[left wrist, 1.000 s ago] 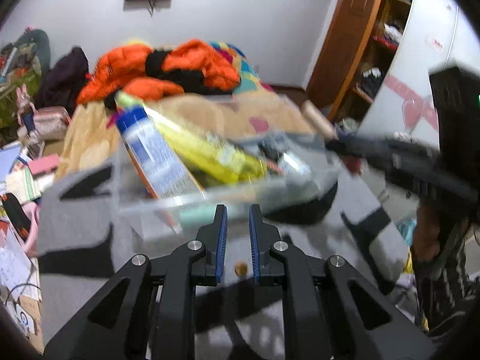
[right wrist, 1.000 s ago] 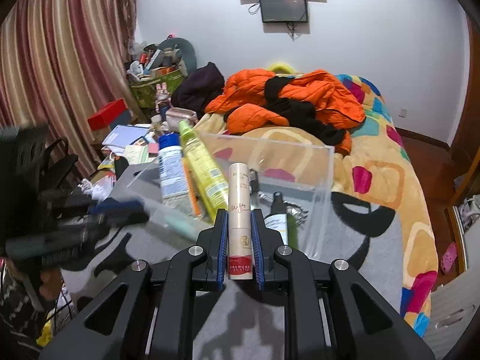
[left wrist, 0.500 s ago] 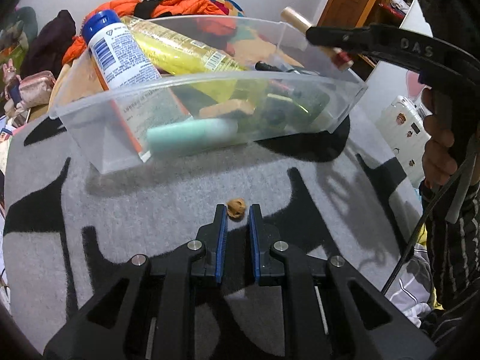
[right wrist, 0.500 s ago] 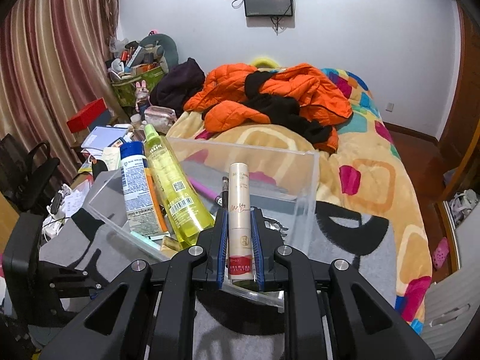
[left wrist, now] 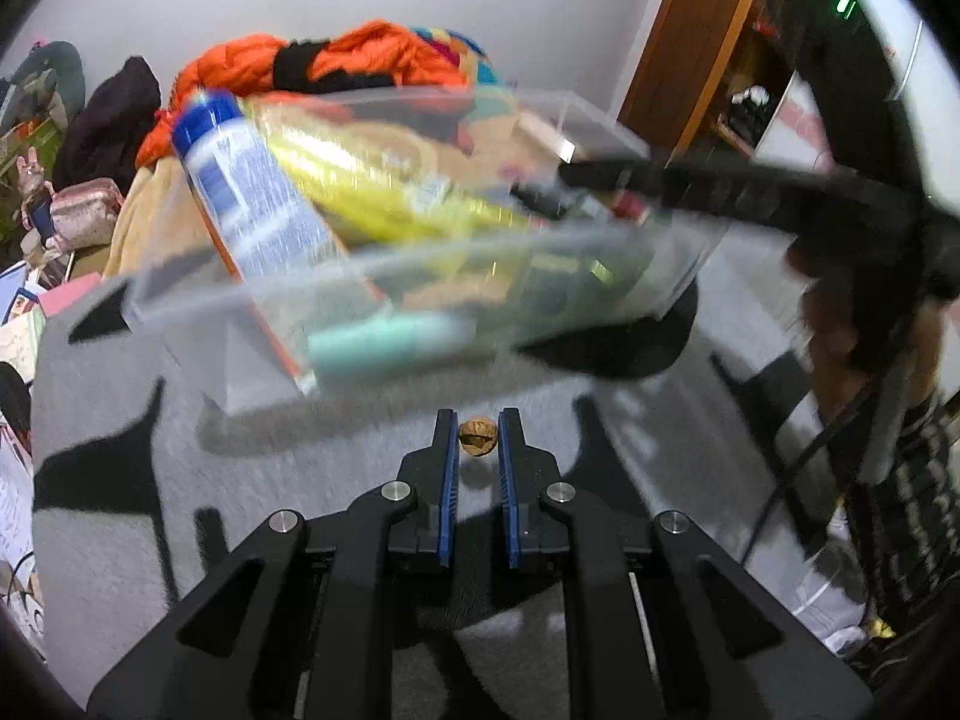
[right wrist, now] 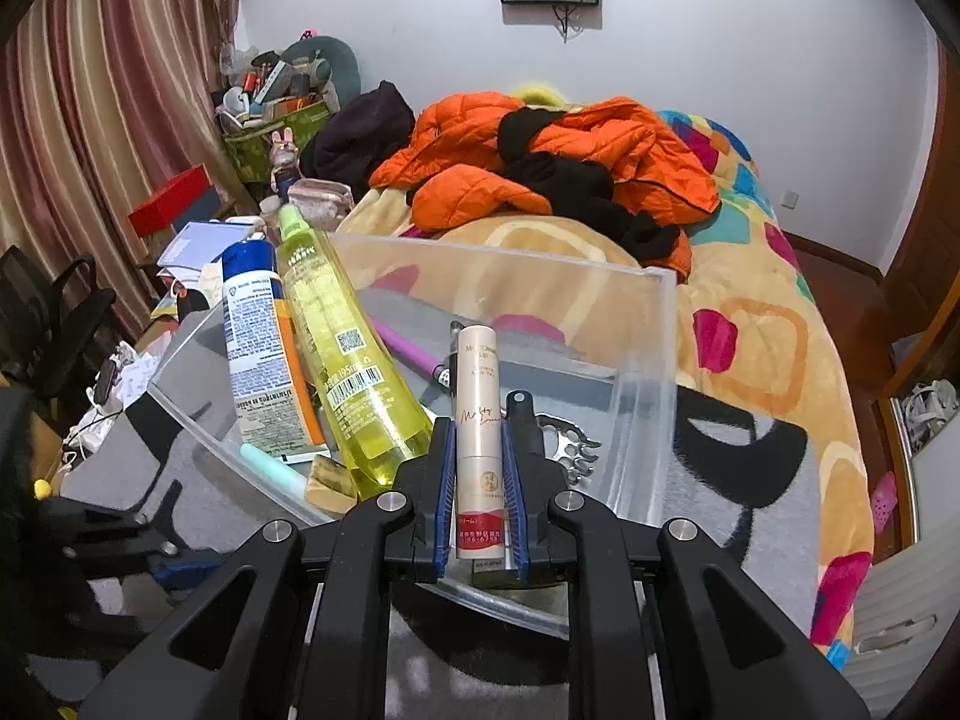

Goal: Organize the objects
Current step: 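Carry the walnut with the left gripper while the right carries the cylinder over the bin, then release the walnut into the bin with the left gripper while the right drops the cylinder inside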

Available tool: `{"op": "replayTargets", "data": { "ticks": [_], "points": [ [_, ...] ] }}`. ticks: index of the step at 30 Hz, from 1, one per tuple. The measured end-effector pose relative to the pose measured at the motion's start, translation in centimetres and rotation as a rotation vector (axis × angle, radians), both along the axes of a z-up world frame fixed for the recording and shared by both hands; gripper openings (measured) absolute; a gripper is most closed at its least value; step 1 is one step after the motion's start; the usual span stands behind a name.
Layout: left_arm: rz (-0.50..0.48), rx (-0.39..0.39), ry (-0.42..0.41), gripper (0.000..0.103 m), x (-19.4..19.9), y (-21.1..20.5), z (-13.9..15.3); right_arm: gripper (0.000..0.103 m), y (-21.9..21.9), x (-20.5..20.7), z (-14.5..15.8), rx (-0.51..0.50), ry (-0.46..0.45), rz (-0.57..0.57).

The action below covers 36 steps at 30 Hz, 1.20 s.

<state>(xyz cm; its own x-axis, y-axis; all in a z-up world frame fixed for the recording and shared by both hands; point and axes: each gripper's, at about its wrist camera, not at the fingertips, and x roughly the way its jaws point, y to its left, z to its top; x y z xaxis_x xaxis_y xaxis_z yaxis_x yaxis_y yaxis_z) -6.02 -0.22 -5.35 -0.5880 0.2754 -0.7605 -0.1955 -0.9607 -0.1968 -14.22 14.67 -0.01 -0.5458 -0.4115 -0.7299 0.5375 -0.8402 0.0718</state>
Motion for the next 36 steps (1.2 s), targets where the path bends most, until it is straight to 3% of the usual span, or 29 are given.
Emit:
{"op": "replayTargets", "data": {
  "ticks": [9, 26, 36],
  "points": [
    [0.04, 0.035, 0.117, 0.012, -1.9, -1.5, 4.4, 0.014, -1.4, -0.3, -1.1, 0.011, -0.029, 0.025],
    [0.104, -0.016, 0.09, 0.012, -5.4, -1.8, 3.0, 0.015, -1.1, -0.3, -1.3, -0.01, -0.06, 0.018],
    [0.12, -0.023, 0.087, 0.013, -5.2, -2.1, 3.2, 0.025, -0.3, 1.1, -0.1, -0.047, -0.056, 0.018]
  ]
}}
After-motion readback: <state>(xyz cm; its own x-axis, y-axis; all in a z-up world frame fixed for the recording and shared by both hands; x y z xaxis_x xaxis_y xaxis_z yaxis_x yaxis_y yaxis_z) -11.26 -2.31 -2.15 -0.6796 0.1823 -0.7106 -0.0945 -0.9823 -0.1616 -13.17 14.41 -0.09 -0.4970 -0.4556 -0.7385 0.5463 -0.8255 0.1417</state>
